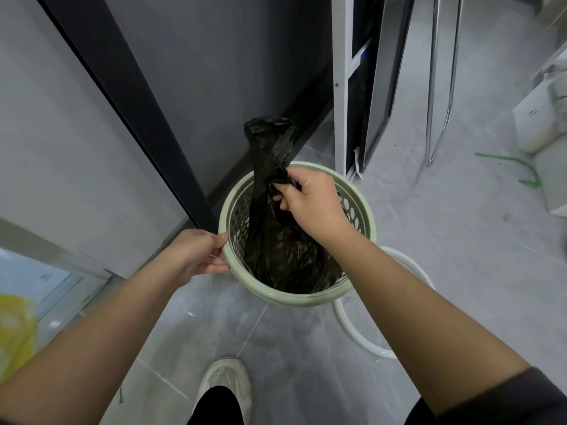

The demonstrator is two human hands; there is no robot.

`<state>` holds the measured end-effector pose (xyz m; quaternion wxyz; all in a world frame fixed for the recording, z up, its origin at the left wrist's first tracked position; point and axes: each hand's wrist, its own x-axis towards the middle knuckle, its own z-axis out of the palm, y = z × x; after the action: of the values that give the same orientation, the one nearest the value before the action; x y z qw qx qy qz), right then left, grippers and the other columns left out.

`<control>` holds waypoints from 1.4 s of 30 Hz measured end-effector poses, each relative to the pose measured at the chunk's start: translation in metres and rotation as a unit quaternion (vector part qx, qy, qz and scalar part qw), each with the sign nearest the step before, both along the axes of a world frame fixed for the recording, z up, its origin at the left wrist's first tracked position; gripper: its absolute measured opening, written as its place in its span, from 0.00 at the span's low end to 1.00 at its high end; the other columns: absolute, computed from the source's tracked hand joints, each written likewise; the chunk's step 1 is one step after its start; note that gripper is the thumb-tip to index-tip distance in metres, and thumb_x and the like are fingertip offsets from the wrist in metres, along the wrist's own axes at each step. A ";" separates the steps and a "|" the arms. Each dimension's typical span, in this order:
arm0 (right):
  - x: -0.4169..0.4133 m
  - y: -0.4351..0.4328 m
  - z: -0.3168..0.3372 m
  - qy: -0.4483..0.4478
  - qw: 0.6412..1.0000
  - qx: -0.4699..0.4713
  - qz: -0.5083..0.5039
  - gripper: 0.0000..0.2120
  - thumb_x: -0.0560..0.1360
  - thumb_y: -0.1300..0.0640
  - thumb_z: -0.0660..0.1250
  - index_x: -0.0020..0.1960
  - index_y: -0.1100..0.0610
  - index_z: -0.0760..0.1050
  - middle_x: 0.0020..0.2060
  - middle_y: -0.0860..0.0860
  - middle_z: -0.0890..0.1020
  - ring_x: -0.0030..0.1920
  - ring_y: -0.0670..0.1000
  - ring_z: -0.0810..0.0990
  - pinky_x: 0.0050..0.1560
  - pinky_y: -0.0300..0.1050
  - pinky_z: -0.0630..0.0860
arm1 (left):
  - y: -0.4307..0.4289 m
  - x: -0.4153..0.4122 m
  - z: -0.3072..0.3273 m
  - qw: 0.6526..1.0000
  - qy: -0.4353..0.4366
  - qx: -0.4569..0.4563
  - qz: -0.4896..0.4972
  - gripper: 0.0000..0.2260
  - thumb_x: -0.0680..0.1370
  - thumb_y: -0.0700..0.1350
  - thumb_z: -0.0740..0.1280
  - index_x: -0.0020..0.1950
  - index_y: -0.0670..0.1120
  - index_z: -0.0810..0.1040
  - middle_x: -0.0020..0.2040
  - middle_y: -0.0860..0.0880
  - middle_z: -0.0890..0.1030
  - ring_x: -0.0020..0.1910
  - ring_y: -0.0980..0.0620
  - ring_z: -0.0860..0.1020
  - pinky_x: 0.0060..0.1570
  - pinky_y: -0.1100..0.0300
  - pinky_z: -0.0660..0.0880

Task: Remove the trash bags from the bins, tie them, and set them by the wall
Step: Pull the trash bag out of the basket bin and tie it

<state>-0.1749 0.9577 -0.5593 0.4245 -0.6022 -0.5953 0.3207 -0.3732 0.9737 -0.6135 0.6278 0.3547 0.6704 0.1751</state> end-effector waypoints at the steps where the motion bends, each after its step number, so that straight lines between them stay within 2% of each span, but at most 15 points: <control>1: 0.001 0.001 0.003 -0.005 1.000 0.004 -0.002 0.08 0.77 0.65 0.63 0.44 0.60 0.80 0.28 0.45 0.77 0.28 0.38 0.76 0.34 0.27 0.70 | 0.001 0.000 0.000 1.000 0.003 -0.001 0.000 0.05 0.78 0.41 0.66 0.45 0.40 0.75 0.38 0.40 0.82 0.28 0.49 0.82 0.27 0.61 0.79; 7: 0.017 0.005 0.026 -0.009 0.998 0.040 -0.039 0.07 0.77 0.64 0.63 0.46 0.62 0.81 0.30 0.45 0.78 0.28 0.40 0.75 0.36 0.33 0.74 | 0.007 0.001 -0.001 1.000 0.030 0.004 -0.007 0.06 0.79 0.41 0.65 0.47 0.39 0.76 0.37 0.41 0.82 0.29 0.50 0.82 0.27 0.60 0.80; 12: 0.039 0.007 0.053 0.004 0.996 0.057 -0.068 0.08 0.77 0.64 0.63 0.41 0.63 0.78 0.30 0.50 0.79 0.27 0.40 0.75 0.35 0.34 0.75 | 0.016 0.002 0.002 0.997 0.074 0.008 -0.008 0.07 0.79 0.42 0.65 0.46 0.38 0.77 0.38 0.40 0.82 0.32 0.47 0.82 0.28 0.59 0.80; 14: 0.047 0.007 0.060 0.005 0.995 0.059 -0.081 0.09 0.77 0.63 0.63 0.40 0.66 0.77 0.30 0.51 0.79 0.27 0.39 0.76 0.34 0.33 0.75 | 0.021 0.004 0.002 0.995 0.101 0.017 -0.002 0.08 0.79 0.41 0.65 0.44 0.37 0.77 0.38 0.39 0.82 0.35 0.44 0.82 0.31 0.57 0.81; 17: 0.054 0.004 0.071 0.006 0.994 0.067 -0.084 0.09 0.77 0.64 0.63 0.40 0.66 0.77 0.30 0.52 0.80 0.27 0.39 0.76 0.35 0.34 0.76 | 0.026 0.007 0.004 0.992 0.125 0.024 0.009 0.09 0.78 0.41 0.65 0.44 0.35 0.78 0.40 0.36 0.83 0.40 0.39 0.83 0.44 0.48 0.82; 19: 0.059 0.003 0.081 0.020 0.993 0.080 -0.090 0.10 0.77 0.64 0.63 0.38 0.61 0.77 0.30 0.51 0.80 0.27 0.40 0.76 0.35 0.36 0.76 | 0.027 0.010 0.006 0.990 0.137 0.026 0.008 0.10 0.78 0.41 0.65 0.42 0.35 0.77 0.39 0.36 0.82 0.38 0.40 0.82 0.44 0.48 0.81; 22: 0.069 0.000 0.102 0.042 0.988 0.106 -0.104 0.14 0.77 0.63 0.63 0.35 0.50 0.75 0.29 0.49 0.79 0.28 0.42 0.76 0.33 0.36 0.75 | 0.028 0.011 0.009 0.988 0.150 0.030 0.005 0.11 0.79 0.41 0.65 0.40 0.36 0.77 0.37 0.38 0.81 0.33 0.43 0.80 0.38 0.52 0.81; 26: 0.083 -0.006 0.129 0.055 0.983 0.134 -0.116 0.15 0.77 0.62 0.64 0.35 0.49 0.74 0.29 0.49 0.79 0.27 0.43 0.76 0.31 0.35 0.73 | 0.028 0.013 0.013 0.986 0.158 0.040 0.016 0.10 0.78 0.40 0.65 0.42 0.34 0.77 0.37 0.37 0.81 0.35 0.42 0.80 0.47 0.45 0.80; 29: 0.094 -0.013 0.144 0.068 0.978 0.151 -0.128 0.13 0.77 0.63 0.63 0.35 0.52 0.74 0.29 0.49 0.78 0.27 0.43 0.75 0.31 0.36 0.73 | 0.026 0.017 0.016 0.979 0.200 0.045 -0.006 0.10 0.78 0.38 0.63 0.44 0.32 0.77 0.36 0.36 0.80 0.35 0.40 0.80 0.42 0.46 0.80; 31: 0.104 -0.019 0.154 0.075 0.973 0.169 -0.138 0.13 0.77 0.63 0.63 0.35 0.52 0.74 0.28 0.49 0.78 0.26 0.43 0.75 0.30 0.36 0.73 | 0.026 0.021 0.020 0.965 0.255 0.057 -0.033 0.09 0.77 0.36 0.61 0.47 0.31 0.77 0.36 0.36 0.79 0.34 0.39 0.79 0.37 0.49 0.78; 32: 0.110 -0.023 0.158 0.074 0.971 0.176 -0.143 0.14 0.77 0.63 0.63 0.35 0.51 0.74 0.28 0.48 0.78 0.26 0.43 0.75 0.30 0.36 0.73 | 0.027 0.024 0.023 0.953 0.288 0.076 -0.045 0.10 0.76 0.36 0.61 0.50 0.31 0.76 0.39 0.36 0.79 0.36 0.39 0.78 0.38 0.50 0.77; 35: 0.129 -0.036 0.167 0.058 0.968 0.185 -0.162 0.14 0.77 0.63 0.63 0.35 0.51 0.74 0.27 0.47 0.78 0.27 0.43 0.75 0.31 0.37 0.74 | 0.026 0.041 0.036 0.895 0.411 0.134 -0.111 0.20 0.75 0.42 0.63 0.65 0.36 0.68 0.61 0.36 0.72 0.57 0.36 0.74 0.56 0.46 0.74; 36: 0.136 -0.041 0.169 0.054 0.966 0.187 -0.171 0.14 0.77 0.63 0.63 0.35 0.51 0.74 0.27 0.46 0.77 0.27 0.43 0.75 0.31 0.37 0.74 | 0.025 0.049 0.040 0.876 0.430 0.161 -0.145 0.22 0.75 0.43 0.63 0.67 0.37 0.65 0.65 0.37 0.69 0.61 0.36 0.71 0.60 0.45 0.72; 38: 0.152 -0.052 0.172 0.043 0.962 0.191 -0.188 0.15 0.77 0.63 0.62 0.34 0.51 0.73 0.26 0.45 0.76 0.26 0.42 0.75 0.31 0.37 0.73 | 0.022 0.072 0.051 0.852 0.426 0.227 -0.203 0.20 0.75 0.44 0.62 0.66 0.40 0.68 0.65 0.39 0.70 0.61 0.38 0.72 0.59 0.45 0.72; 42: 0.183 -0.075 0.171 0.028 0.956 0.191 -0.221 0.15 0.77 0.63 0.62 0.33 0.51 0.71 0.25 0.45 0.75 0.25 0.41 0.73 0.31 0.35 0.70 | 0.006 0.135 0.073 0.818 0.371 0.343 -0.275 0.12 0.75 0.43 0.62 0.57 0.43 0.76 0.57 0.43 0.78 0.54 0.41 0.77 0.54 0.49 0.75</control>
<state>0.0077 0.8827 -0.3879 0.6082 -0.6176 -0.4851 0.1158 -0.2386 0.9797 -0.5408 0.1918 0.7546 0.6237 0.0692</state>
